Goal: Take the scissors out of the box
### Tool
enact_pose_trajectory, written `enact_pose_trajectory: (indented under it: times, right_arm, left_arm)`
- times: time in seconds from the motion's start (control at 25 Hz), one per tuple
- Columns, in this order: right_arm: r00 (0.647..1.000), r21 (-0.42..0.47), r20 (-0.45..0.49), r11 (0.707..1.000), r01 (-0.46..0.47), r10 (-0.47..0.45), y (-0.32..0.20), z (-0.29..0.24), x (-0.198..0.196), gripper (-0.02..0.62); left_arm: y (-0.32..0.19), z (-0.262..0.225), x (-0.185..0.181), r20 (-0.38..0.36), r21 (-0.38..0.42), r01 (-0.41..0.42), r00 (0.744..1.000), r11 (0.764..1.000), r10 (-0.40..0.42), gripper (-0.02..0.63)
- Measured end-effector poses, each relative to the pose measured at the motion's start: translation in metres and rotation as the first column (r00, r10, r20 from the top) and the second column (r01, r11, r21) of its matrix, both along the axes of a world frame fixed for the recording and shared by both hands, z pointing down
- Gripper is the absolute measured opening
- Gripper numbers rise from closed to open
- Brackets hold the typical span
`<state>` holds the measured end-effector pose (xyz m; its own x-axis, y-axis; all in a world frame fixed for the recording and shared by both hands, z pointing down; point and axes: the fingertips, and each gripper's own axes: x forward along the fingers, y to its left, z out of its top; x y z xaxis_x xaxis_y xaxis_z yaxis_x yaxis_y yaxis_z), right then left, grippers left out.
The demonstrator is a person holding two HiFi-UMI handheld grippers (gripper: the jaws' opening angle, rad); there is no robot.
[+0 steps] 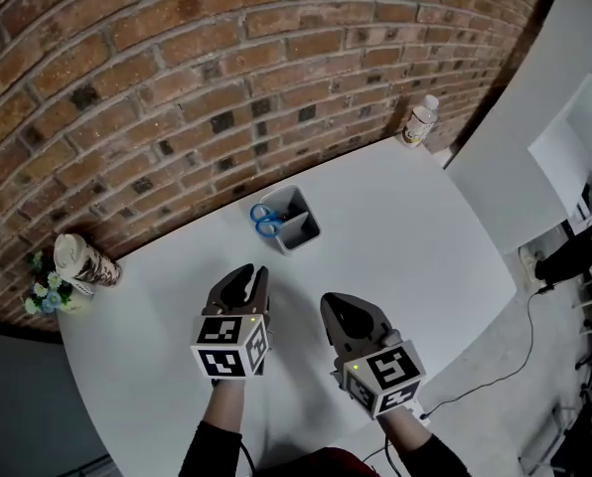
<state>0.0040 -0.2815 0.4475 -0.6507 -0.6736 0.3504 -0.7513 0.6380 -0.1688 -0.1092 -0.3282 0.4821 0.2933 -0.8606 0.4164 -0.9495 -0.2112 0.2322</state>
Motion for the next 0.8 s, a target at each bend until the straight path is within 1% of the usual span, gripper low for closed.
enact_pose_trajectory:
  times: [0.24,0.44,0.56,0.68,0.8]
  right_arm:
    - [0.999,-0.013,-0.014,0.999,0.03,-0.03,-0.012,0.014,-0.009,0.009]
    - [0.999,-0.045,-0.007,0.998,0.044,-0.045,-0.021,0.023,-0.014,0.009]
    - [0.999,-0.067,-0.009,0.997,0.044,-0.045,-0.026,0.03,-0.014,0.009]
    - [0.999,-0.071,-0.014,0.997,0.037,-0.038,-0.031,0.035,-0.012,0.009]
    - [0.999,-0.106,-0.002,0.994,0.034,-0.034,-0.031,0.04,-0.013,0.009]
  left_arm:
    - [-0.016,0.014,-0.002,-0.021,-0.027,0.009,1.0,1.0,-0.01,0.095]
    - [-0.03,0.022,0.0,-0.014,-0.044,-0.001,1.0,0.999,0.0,0.106]
    - [-0.038,0.027,0.004,-0.018,-0.052,-0.008,1.0,0.999,0.007,0.118]
    - [-0.046,0.029,0.006,-0.033,-0.056,-0.003,0.999,0.998,0.001,0.123]
    - [-0.055,0.028,0.006,-0.046,-0.048,0.011,0.999,0.999,-0.013,0.126]
